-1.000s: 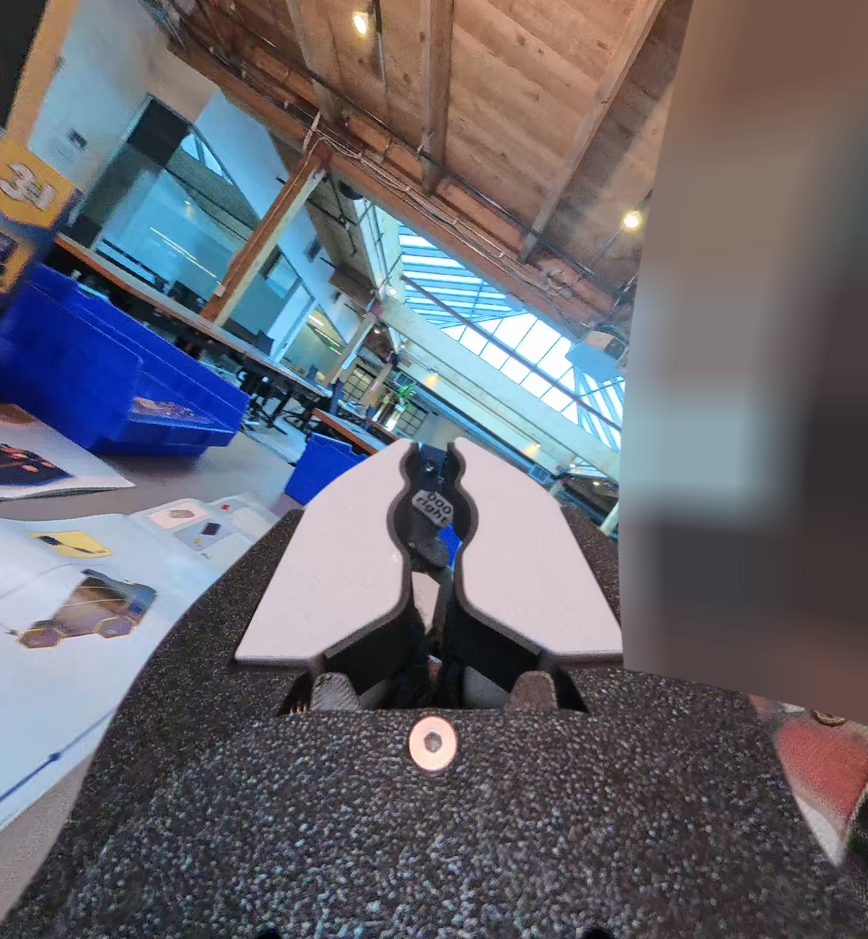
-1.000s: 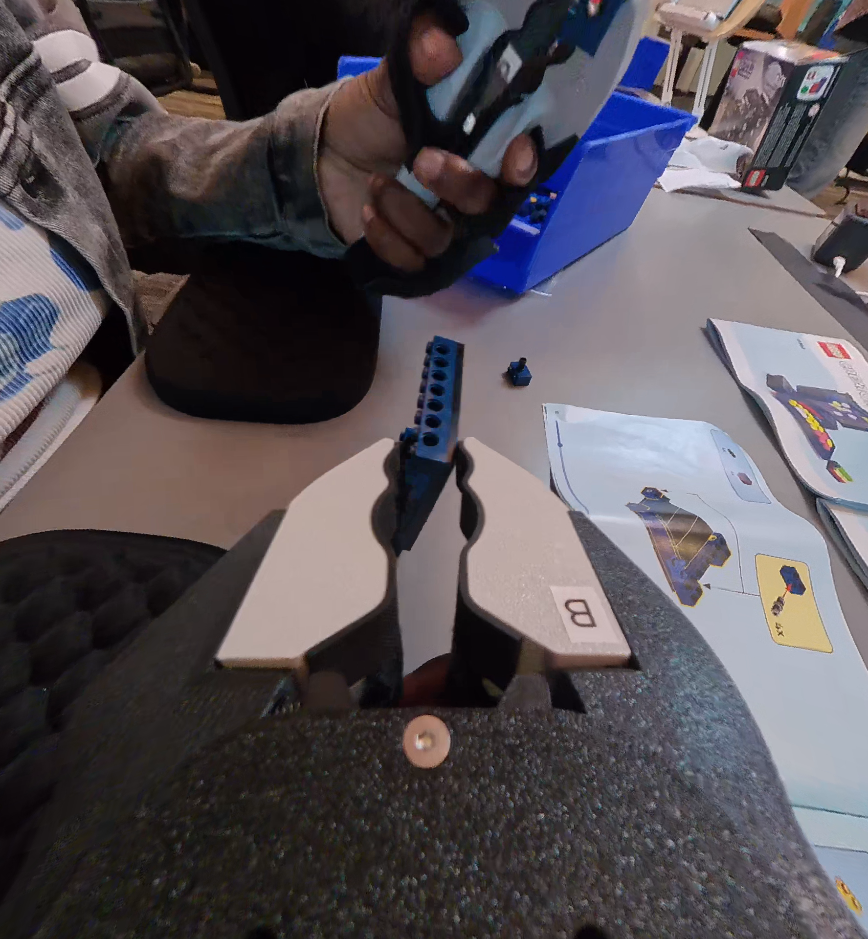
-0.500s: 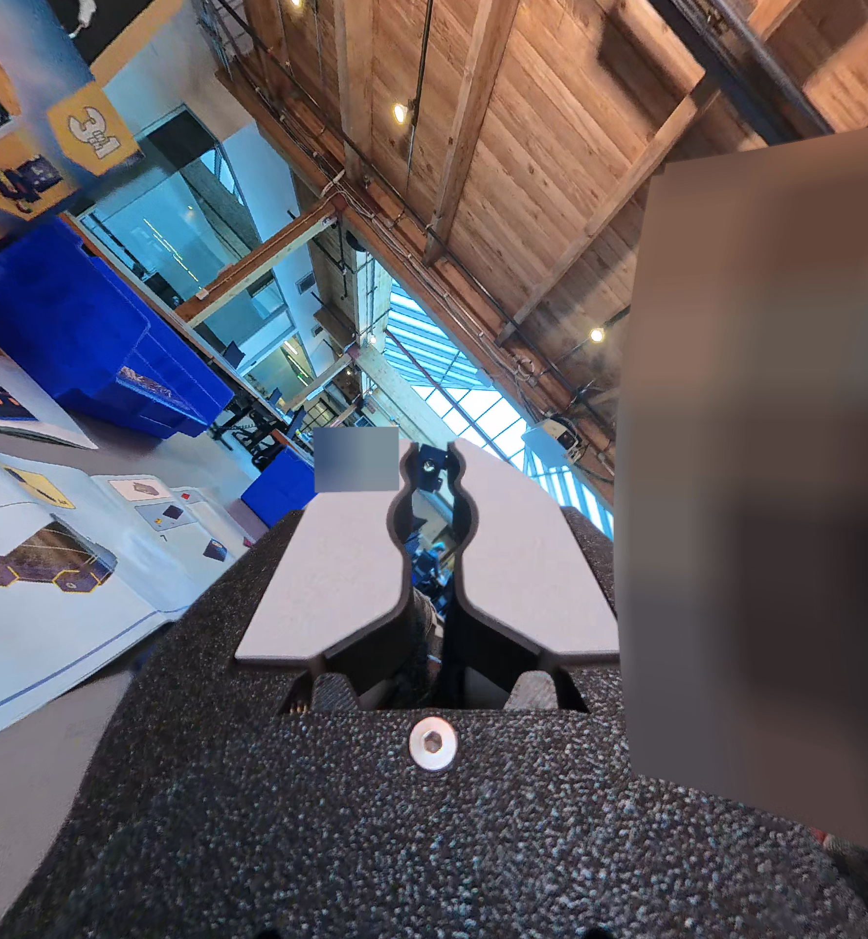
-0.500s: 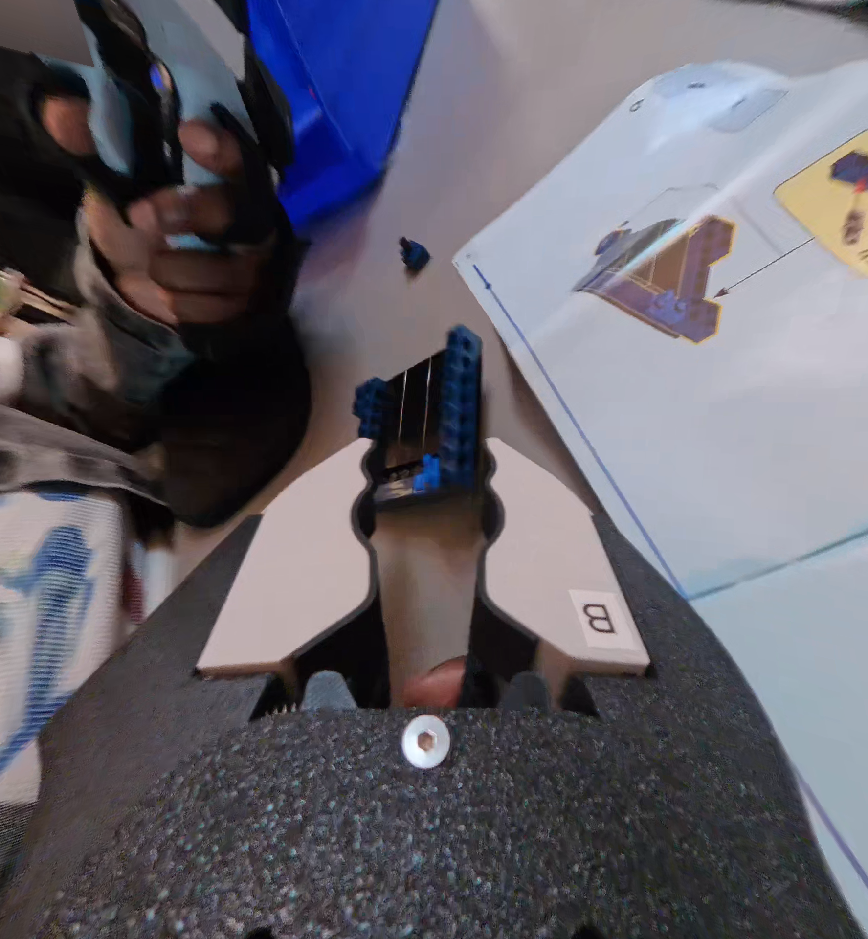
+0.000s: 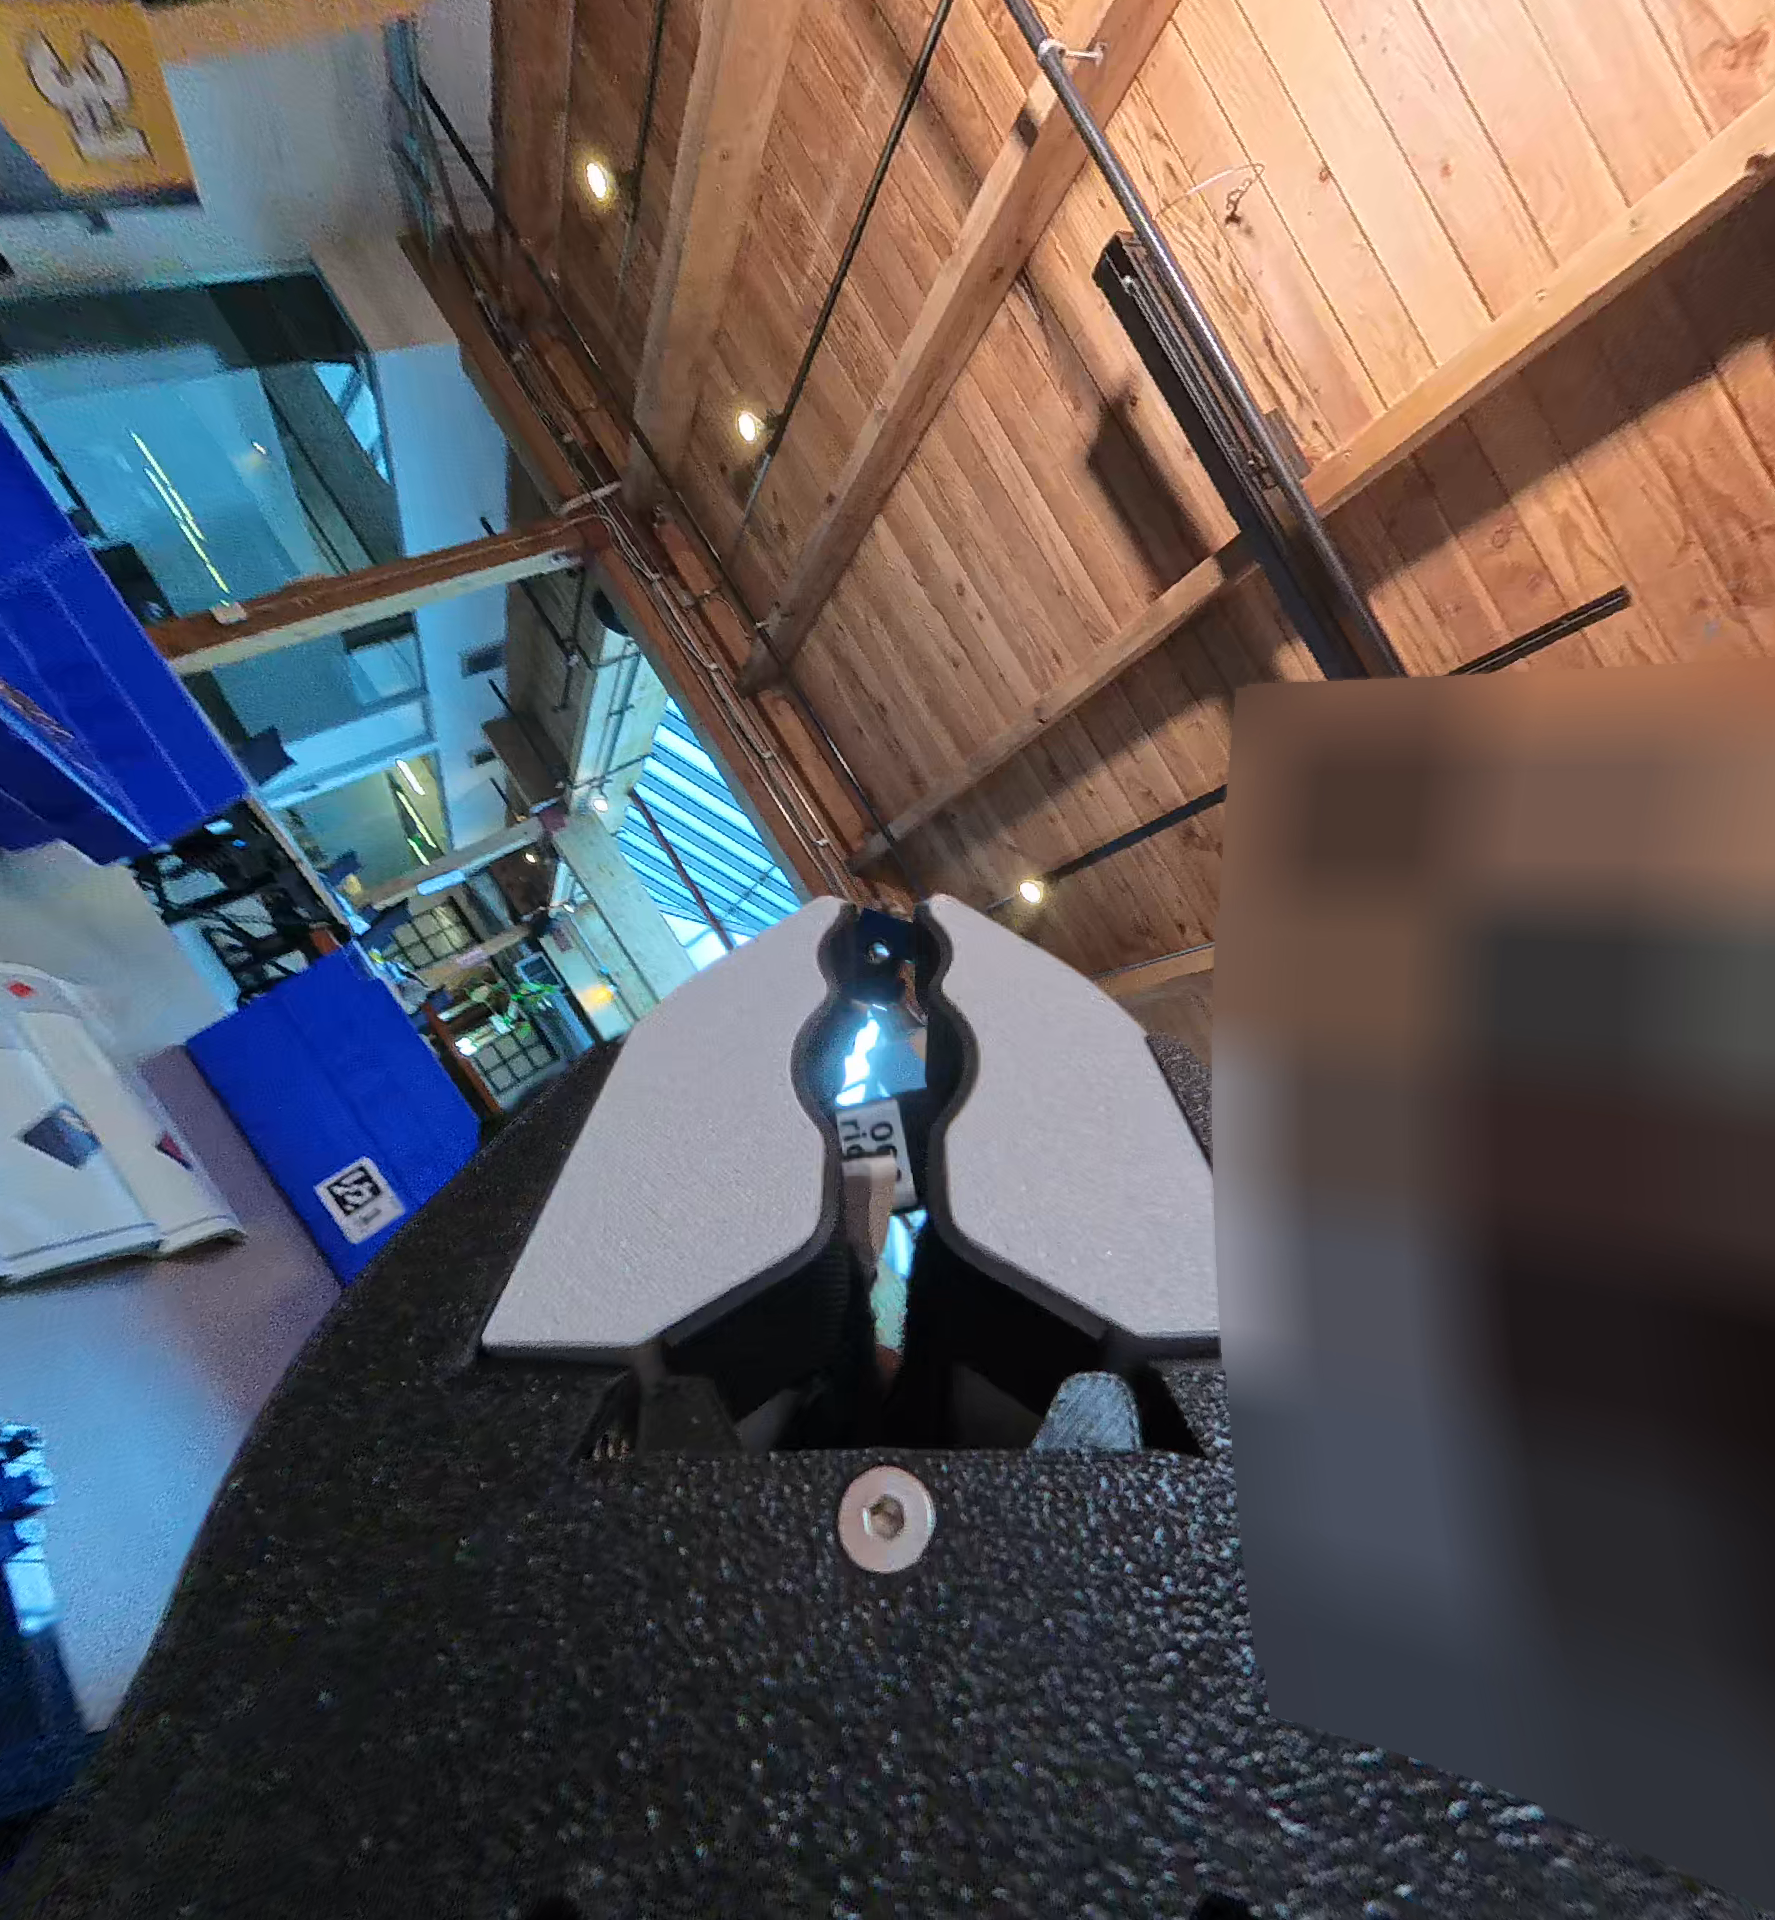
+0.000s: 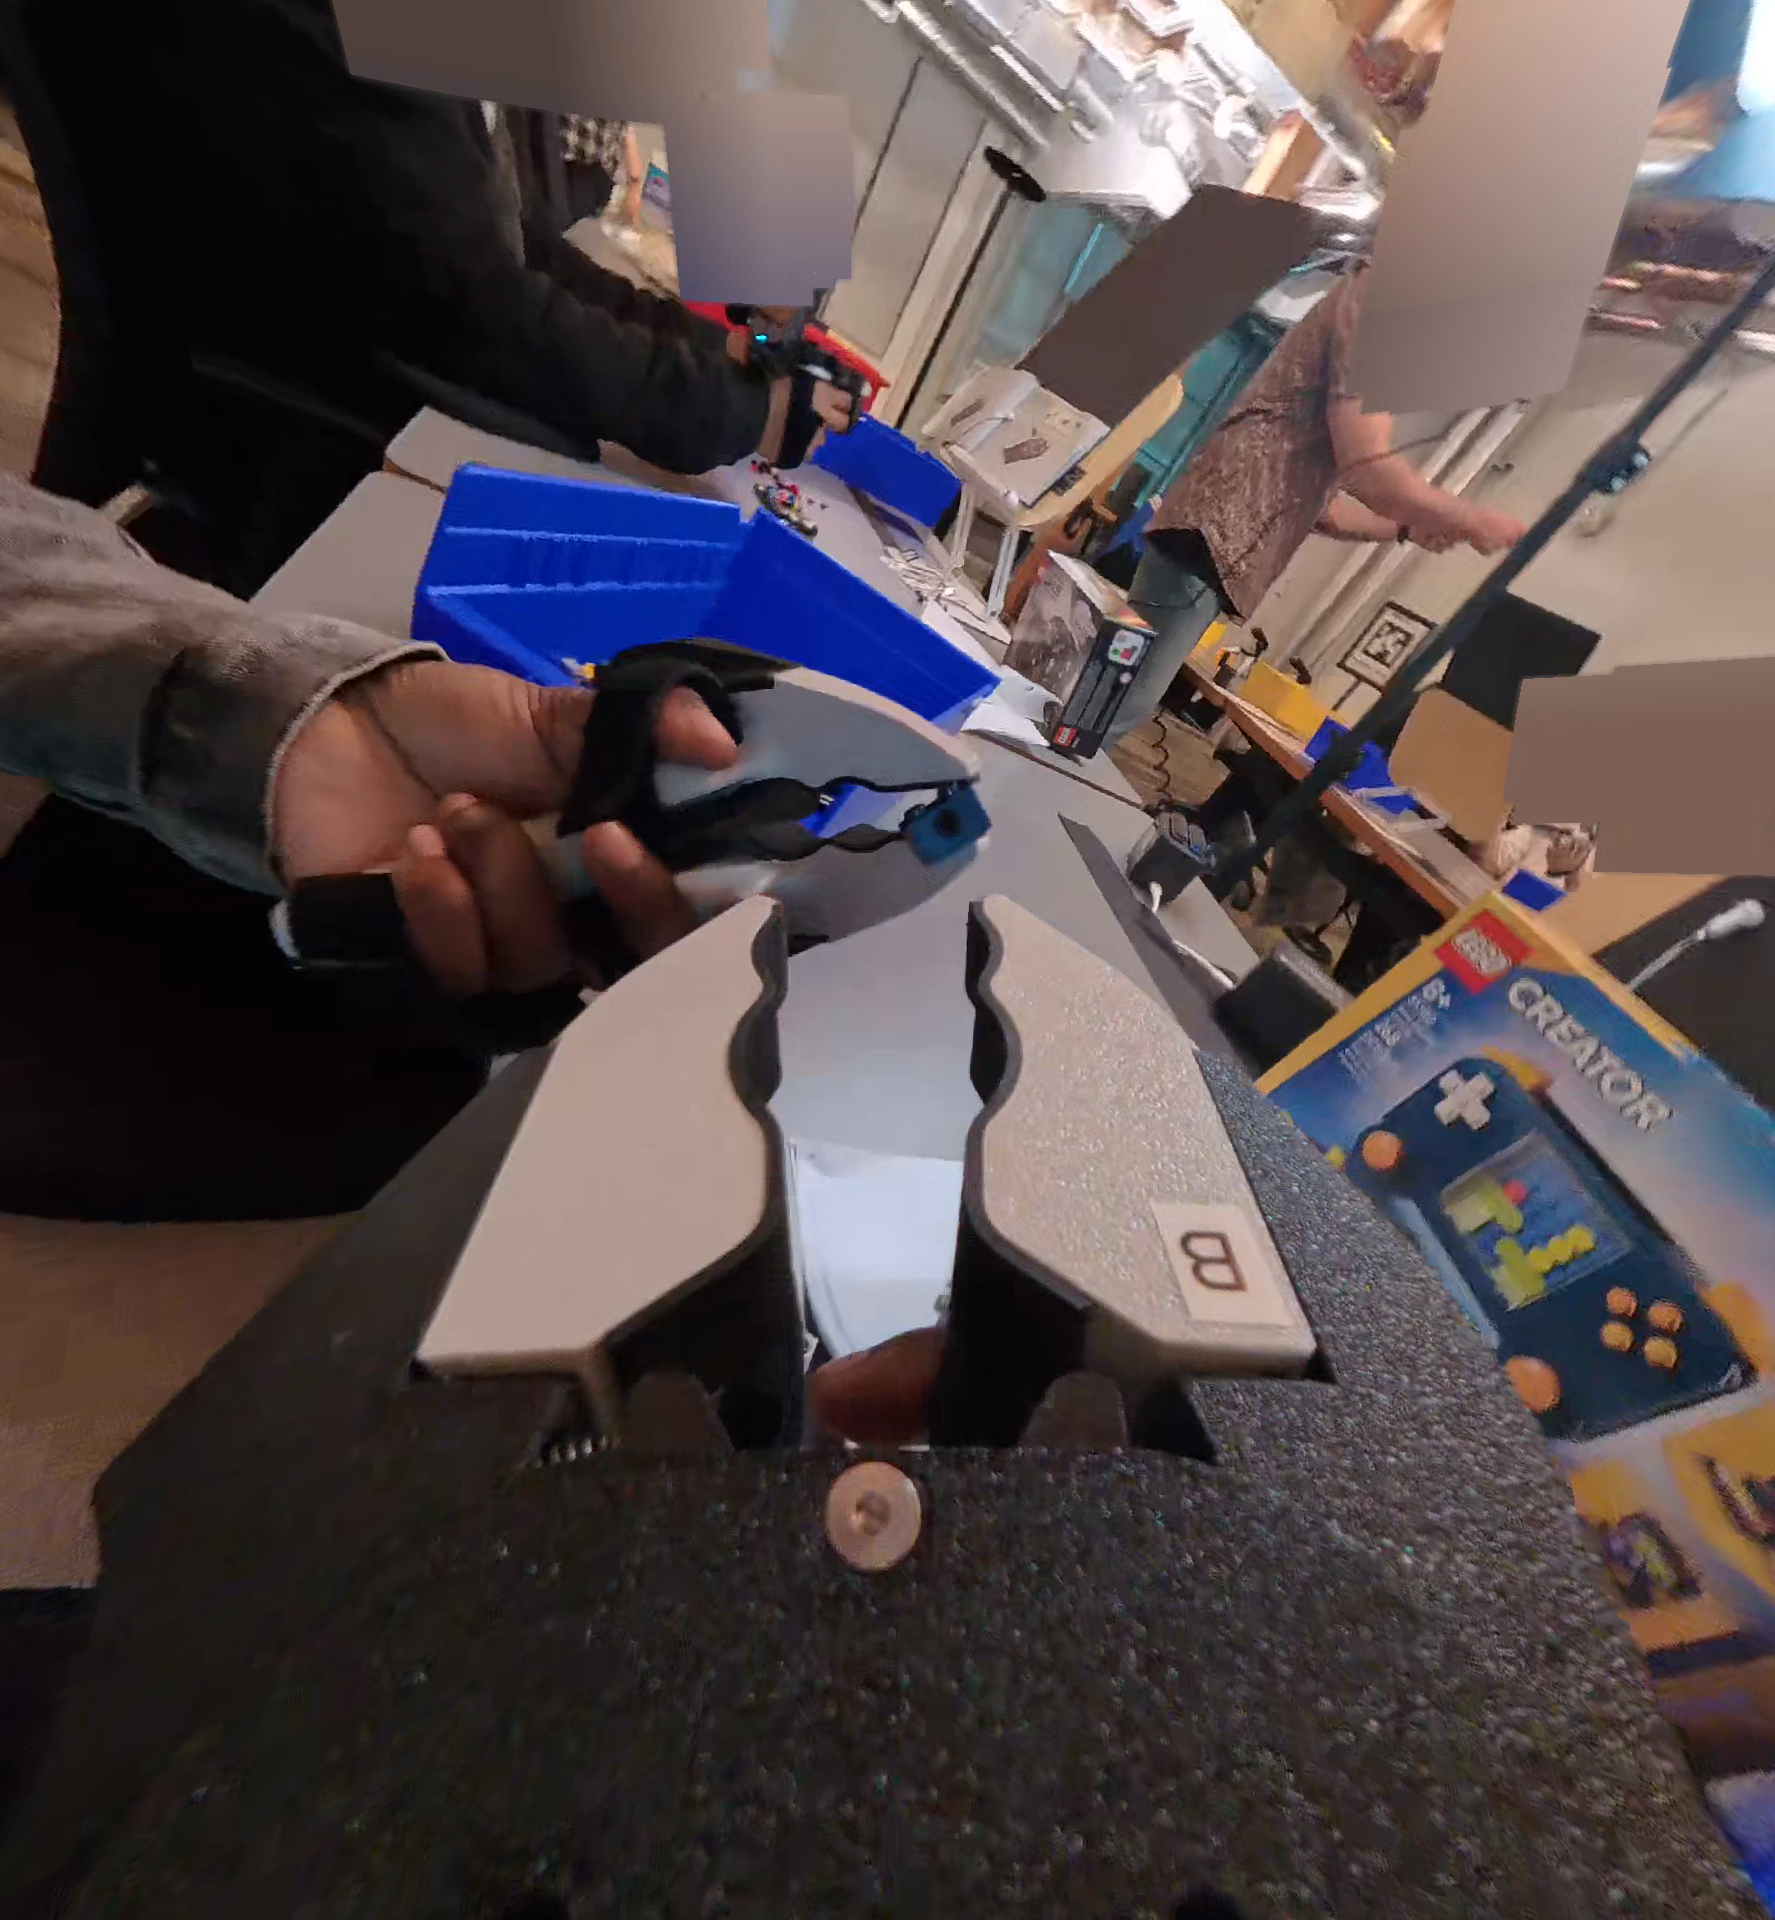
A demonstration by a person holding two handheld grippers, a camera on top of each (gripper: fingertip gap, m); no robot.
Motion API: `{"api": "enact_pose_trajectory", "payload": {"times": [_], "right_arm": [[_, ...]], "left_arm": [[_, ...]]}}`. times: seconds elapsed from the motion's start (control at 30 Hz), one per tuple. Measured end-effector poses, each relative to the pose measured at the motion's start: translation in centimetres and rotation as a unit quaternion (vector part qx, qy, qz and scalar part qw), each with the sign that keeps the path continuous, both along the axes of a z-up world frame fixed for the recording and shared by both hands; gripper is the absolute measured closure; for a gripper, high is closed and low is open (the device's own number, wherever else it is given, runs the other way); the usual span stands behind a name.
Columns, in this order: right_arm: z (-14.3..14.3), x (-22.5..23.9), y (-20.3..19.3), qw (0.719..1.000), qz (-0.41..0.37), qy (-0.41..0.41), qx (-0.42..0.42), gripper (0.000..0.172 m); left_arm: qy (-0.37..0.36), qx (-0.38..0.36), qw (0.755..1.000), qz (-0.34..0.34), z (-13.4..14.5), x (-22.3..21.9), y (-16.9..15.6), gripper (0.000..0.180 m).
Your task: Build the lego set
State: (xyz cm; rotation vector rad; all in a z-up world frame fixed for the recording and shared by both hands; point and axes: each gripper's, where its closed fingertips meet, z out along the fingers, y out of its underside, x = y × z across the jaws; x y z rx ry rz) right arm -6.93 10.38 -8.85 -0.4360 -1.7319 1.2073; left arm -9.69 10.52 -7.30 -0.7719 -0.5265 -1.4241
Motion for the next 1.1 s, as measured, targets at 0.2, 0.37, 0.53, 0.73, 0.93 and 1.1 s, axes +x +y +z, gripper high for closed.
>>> {"api": "enact_pose_trajectory", "payload": {"times": [0.2, 0.37, 0.53, 0.73, 0.93, 1.1], "right_arm": [[0.8, -0.4, -0.3, 0.996, 0.013, 0.05, 0.076, 0.14], [0.2, -0.5, -0.2, 0.99, -0.006, 0.067, 0.126, 0.144], [0.0, -0.3, 0.0, 0.988, -0.004, 0.072, 0.134, 0.154], [1.3, 1.4, 1.9, 0.995, 0.06, 0.017, -0.073, 0.154], [1.9, 3.4, 4.9, 0.963, 0.098, -0.02, -0.249, 0.155], [0.0, 4.1, 6.0, 0.972, 0.067, -0.032, -0.223, 0.154]], "left_arm": [[-0.001, -0.001, 1.0, -0.019, -0.1, 1.5, 0.2, 0.171], [0.008, -0.012, 0.999, -0.03, -0.6, 2.3, 0.7, 0.171], [0.027, -0.022, 0.999, -0.035, -0.7, 2.9, 0.9, 0.171], [0.189, -0.056, 0.98, 0.011, -0.4, 2.5, 0.7, 0.119], [0.552, -0.263, 0.79, 0.058, -7.3, 2.8, 1.7, 0.098], [0.671, -0.358, 0.649, 0.014, -12.2, 4.4, 2.5, 0.09]]}}
